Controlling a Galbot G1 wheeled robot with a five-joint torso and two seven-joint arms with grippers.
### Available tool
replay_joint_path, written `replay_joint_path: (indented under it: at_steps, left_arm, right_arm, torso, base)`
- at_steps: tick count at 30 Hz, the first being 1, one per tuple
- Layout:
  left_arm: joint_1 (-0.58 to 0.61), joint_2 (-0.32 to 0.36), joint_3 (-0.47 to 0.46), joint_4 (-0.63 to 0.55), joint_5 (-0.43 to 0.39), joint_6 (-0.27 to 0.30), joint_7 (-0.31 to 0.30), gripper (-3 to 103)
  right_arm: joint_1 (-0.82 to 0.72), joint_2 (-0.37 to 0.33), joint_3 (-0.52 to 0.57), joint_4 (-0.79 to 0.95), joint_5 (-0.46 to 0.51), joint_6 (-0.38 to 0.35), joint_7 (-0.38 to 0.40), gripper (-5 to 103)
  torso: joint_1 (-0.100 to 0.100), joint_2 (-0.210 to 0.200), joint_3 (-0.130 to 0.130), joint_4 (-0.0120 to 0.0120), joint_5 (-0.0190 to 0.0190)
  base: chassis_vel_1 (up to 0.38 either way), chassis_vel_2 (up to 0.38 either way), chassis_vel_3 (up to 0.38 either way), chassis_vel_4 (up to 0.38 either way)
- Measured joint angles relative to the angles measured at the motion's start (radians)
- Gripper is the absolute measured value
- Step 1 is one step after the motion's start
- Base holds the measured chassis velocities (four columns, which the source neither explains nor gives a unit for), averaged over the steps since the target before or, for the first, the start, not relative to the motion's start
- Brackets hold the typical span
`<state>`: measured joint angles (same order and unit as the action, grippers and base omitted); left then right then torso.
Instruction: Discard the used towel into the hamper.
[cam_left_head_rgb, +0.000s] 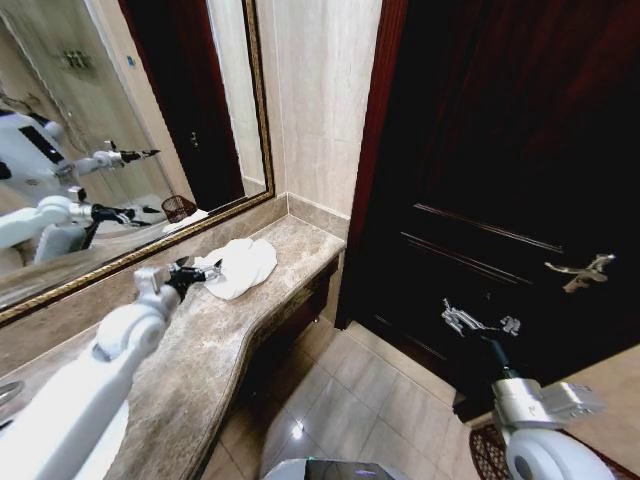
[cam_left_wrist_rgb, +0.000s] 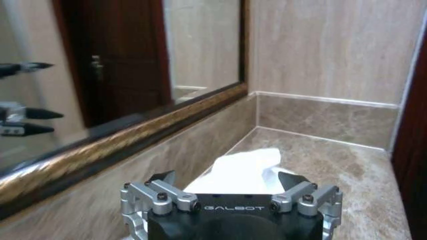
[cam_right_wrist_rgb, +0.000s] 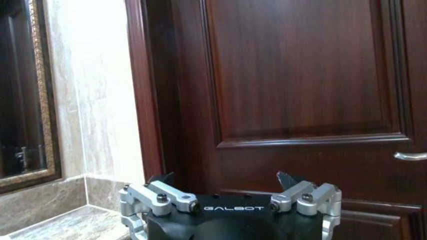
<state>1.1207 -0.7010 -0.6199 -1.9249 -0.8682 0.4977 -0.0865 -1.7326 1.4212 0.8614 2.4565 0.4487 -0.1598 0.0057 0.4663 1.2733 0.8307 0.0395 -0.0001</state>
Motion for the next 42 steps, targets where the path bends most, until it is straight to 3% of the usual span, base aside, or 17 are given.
replay_joint_path:
  at_steps: [2, 4, 7, 16, 29, 42]
  left_arm:
    - [-0.029, 0.007, 0.019, 0.022, -0.002, 0.005, 0.016, 100]
    - [-0.178, 0.024, 0.143, 0.141, -0.025, 0.028, 0.041, 100]
    - [-0.244, 0.021, 0.204, 0.195, -0.039, 0.053, 0.042, 100]
    - [-0.439, -0.062, 0.387, 0.347, -0.035, 0.090, 0.023, 100]
    - [-0.494, -0.096, 0.463, 0.411, -0.004, 0.148, -0.010, 100]
    - [-0.508, -0.111, 0.509, 0.444, 0.018, 0.153, -0.019, 100]
  right_arm:
    - [0.003, 0.001, 0.000, -0.001, -0.001, 0.000, 0.002, 100]
    - [0.015, 0.005, 0.002, -0.005, -0.003, 0.000, 0.010, 100]
    - [0.022, 0.005, 0.003, -0.007, -0.004, -0.001, 0.015, 100]
    - [0.052, 0.004, -0.004, -0.031, -0.022, -0.003, 0.025, 100]
    - [0.045, 0.014, -0.012, -0.033, -0.049, 0.009, 0.025, 100]
    - [0.037, 0.012, -0.009, -0.014, -0.052, 0.011, 0.035, 100]
  torso:
    - [0.000, 0.000, 0.000, -0.0001, 0.0002]
    - [0.000, 0.000, 0.000, -0.0002, 0.0000]
    - [0.000, 0.000, 0.000, -0.0004, 0.0000]
    - [0.000, 0.000, 0.000, -0.0002, 0.0004]
    - [0.000, 0.000, 0.000, -0.0001, 0.0003]
    - [0.000, 0.000, 0.000, -0.0001, 0.0002]
  base:
    - [0.000, 0.000, 0.000, 0.000]
    - [0.000, 0.000, 0.000, 0.000]
    - [0.000, 0.000, 0.000, 0.000]
    - [0.000, 0.000, 0.000, 0.000]
    - [0.000, 0.000, 0.000, 0.000]
    - [0.000, 0.000, 0.000, 0.000]
